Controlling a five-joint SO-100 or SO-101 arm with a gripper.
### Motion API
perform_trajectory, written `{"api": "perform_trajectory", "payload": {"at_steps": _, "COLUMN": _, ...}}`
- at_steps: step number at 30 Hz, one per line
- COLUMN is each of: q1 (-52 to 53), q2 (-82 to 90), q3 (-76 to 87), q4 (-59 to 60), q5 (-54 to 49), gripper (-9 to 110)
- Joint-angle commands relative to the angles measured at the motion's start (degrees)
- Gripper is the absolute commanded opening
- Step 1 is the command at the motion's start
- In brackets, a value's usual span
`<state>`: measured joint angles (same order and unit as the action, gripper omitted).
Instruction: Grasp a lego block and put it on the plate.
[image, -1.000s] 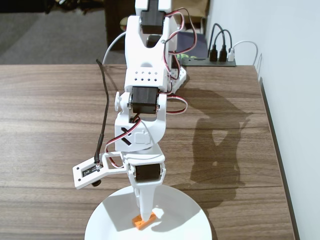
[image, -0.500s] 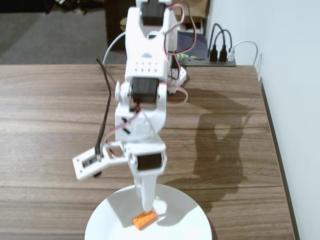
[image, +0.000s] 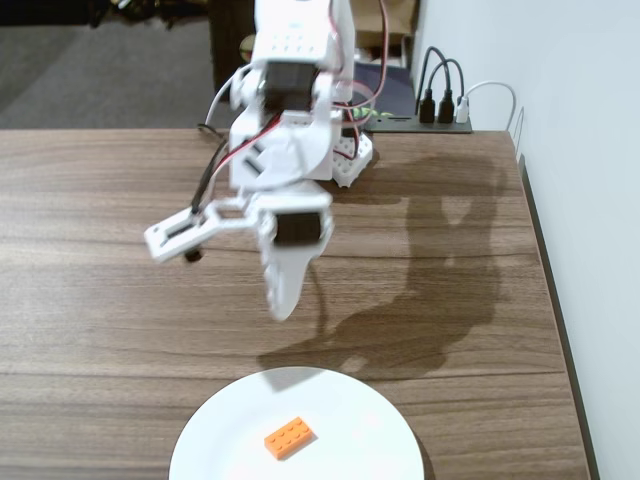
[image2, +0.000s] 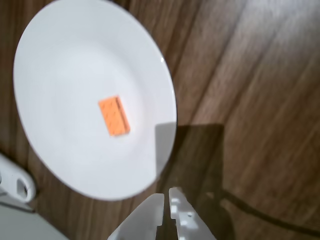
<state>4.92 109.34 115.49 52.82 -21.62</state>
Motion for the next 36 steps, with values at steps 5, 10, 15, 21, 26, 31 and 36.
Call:
{"api": "perform_trajectory", "payload": {"at_steps": 5, "q1": -1.32, "q2": 18.37, "q3": 12.04, "q4": -0.35, "q5": 5.71, "gripper": 1}}
{"api": "perform_trajectory", "payload": {"at_steps": 10, "q1": -1.32, "q2": 29.18, "q3": 21.18, "q4": 0.53, "q5": 11.43, "gripper": 1}}
{"api": "perform_trajectory", "payload": {"at_steps": 15, "q1": -1.23, "q2": 40.69, "q3": 30.67, "q4": 3.16, "q5": 14.77, "gripper": 1}}
{"api": "perform_trajectory", "payload": {"at_steps": 21, "q1": 0.09, "q2": 49.22, "q3": 37.53, "q4": 6.15, "q5": 15.73, "gripper": 1}}
{"api": "perform_trajectory", "payload": {"at_steps": 26, "q1": 0.18, "q2": 56.07, "q3": 41.92, "q4": 9.4, "q5": 16.0, "gripper": 1}}
{"api": "perform_trajectory", "payload": {"at_steps": 31, "q1": 0.7, "q2": 62.4, "q3": 44.38, "q4": 12.83, "q5": 16.26, "gripper": 1}}
{"api": "perform_trajectory", "payload": {"at_steps": 36, "q1": 1.14, "q2": 66.53, "q3": 46.85, "q4": 13.97, "q5": 16.35, "gripper": 1}}
